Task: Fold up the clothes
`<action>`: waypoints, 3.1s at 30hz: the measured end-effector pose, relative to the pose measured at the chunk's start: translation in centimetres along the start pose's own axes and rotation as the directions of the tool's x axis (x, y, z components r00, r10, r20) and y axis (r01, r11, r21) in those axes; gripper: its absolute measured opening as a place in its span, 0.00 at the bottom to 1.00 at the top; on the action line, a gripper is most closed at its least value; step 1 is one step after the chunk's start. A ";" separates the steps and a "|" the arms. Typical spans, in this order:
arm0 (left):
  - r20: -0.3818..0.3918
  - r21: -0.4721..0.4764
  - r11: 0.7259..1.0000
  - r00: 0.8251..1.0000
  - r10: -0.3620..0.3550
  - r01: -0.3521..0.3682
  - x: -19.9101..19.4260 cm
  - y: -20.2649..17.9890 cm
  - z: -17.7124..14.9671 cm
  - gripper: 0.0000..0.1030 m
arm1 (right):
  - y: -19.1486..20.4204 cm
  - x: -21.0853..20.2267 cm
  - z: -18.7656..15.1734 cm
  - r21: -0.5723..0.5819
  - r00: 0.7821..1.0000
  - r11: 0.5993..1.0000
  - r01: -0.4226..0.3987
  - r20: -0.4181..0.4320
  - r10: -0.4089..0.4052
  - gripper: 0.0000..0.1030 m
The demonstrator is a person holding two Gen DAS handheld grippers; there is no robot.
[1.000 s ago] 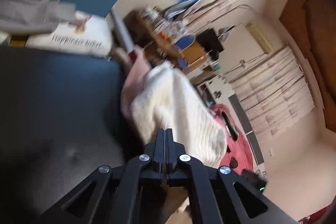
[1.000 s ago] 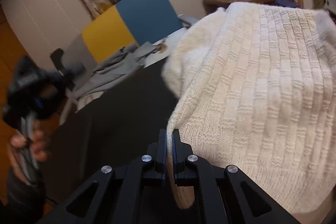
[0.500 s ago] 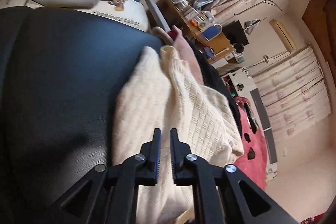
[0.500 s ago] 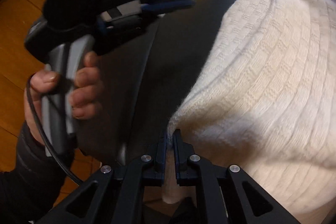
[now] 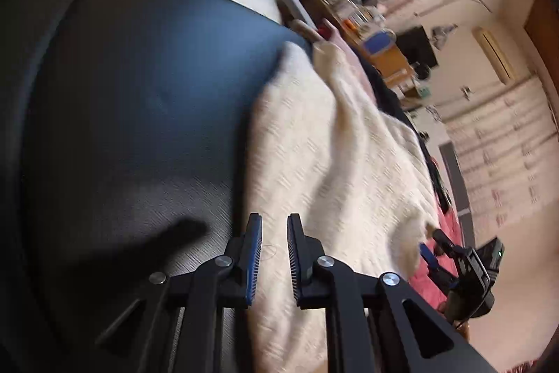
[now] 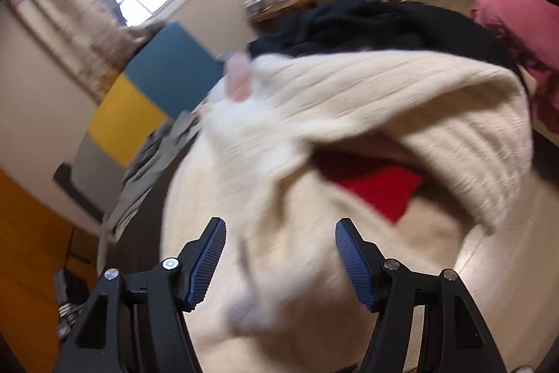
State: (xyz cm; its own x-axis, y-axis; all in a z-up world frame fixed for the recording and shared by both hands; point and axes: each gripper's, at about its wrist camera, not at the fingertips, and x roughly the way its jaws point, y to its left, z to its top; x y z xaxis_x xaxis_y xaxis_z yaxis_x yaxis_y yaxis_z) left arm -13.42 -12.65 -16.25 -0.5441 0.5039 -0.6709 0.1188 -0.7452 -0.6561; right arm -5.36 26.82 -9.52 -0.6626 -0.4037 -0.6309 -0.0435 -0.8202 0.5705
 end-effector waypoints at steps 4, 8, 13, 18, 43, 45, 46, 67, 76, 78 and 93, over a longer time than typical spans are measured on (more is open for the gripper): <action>0.034 0.014 1.000 0.999 0.001 -0.002 -0.2 0.5 1.6 0.16 | -1.4 1.2 1.1 0.048 0.998 0.998 0.040 0.038 -0.042 0.53; 0.047 -0.009 1.000 0.998 -0.029 0.030 1.1 1.0 3.7 0.18 | -1.3 4.7 2.2 0.030 0.996 0.996 0.079 0.036 -0.080 0.41; 0.010 0.002 0.999 0.999 -0.041 0.041 4.8 0.7 6.5 0.20 | -2.7 6.2 3.2 -0.008 0.992 0.993 0.122 0.032 -0.121 0.26; -0.054 0.028 0.998 0.997 -0.057 0.059 8.9 -0.1 8.9 0.22 | -1.9 7.1 3.8 -0.110 0.979 0.973 0.204 0.029 -0.202 0.17; 0.220 -0.235 0.972 0.975 0.022 0.031 -9.7 13.4 3.0 0.04 | 8.9 12.0 1.5 -0.206 0.978 0.967 -0.153 -0.172 0.118 0.12; 0.257 -0.266 0.964 0.964 0.073 -0.002 -12.6 15.4 2.9 0.04 | 11.3 13.6 0.4 -0.202 0.964 0.959 -0.201 -0.213 0.157 0.12; 0.274 -0.277 0.961 0.957 0.099 -0.020 -13.8 15.9 3.1 0.03 | 12.5 14.4 -0.1 -0.199 0.957 0.954 -0.223 -0.232 0.175 0.12; 0.264 -0.232 0.970 0.956 0.129 -0.067 -24.0 15.8 -5.4 0.13 | 7.6 8.1 -4.1 -0.332 0.973 0.943 0.031 -0.207 -0.105 0.29; 0.012 0.112 0.988 0.994 -0.106 0.104 -13.8 0.4 -6.7 0.19 | 2.7 7.3 -7.2 -0.477 0.936 0.853 0.210 -0.152 -0.316 0.49; -0.082 0.139 0.981 0.989 -0.125 0.136 -10.5 -2.6 -7.2 0.20 | 2.5 7.4 -7.6 -0.502 0.937 0.838 0.213 -0.137 -0.320 0.49; -0.332 0.058 0.974 0.924 -0.189 0.220 1.7 -9.6 -5.9 0.32 | 4.0 3.4 -7.2 -0.456 0.982 0.887 -0.075 -0.189 -0.014 0.11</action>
State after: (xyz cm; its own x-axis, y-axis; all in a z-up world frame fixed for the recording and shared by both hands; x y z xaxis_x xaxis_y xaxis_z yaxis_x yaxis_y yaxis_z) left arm -10.61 -2.05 -13.15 -0.2494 0.7517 -0.6106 -0.0528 -0.6401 -0.7665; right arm -2.40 19.20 -13.20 -0.5091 -0.4612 -0.7267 0.3520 -0.8820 0.3132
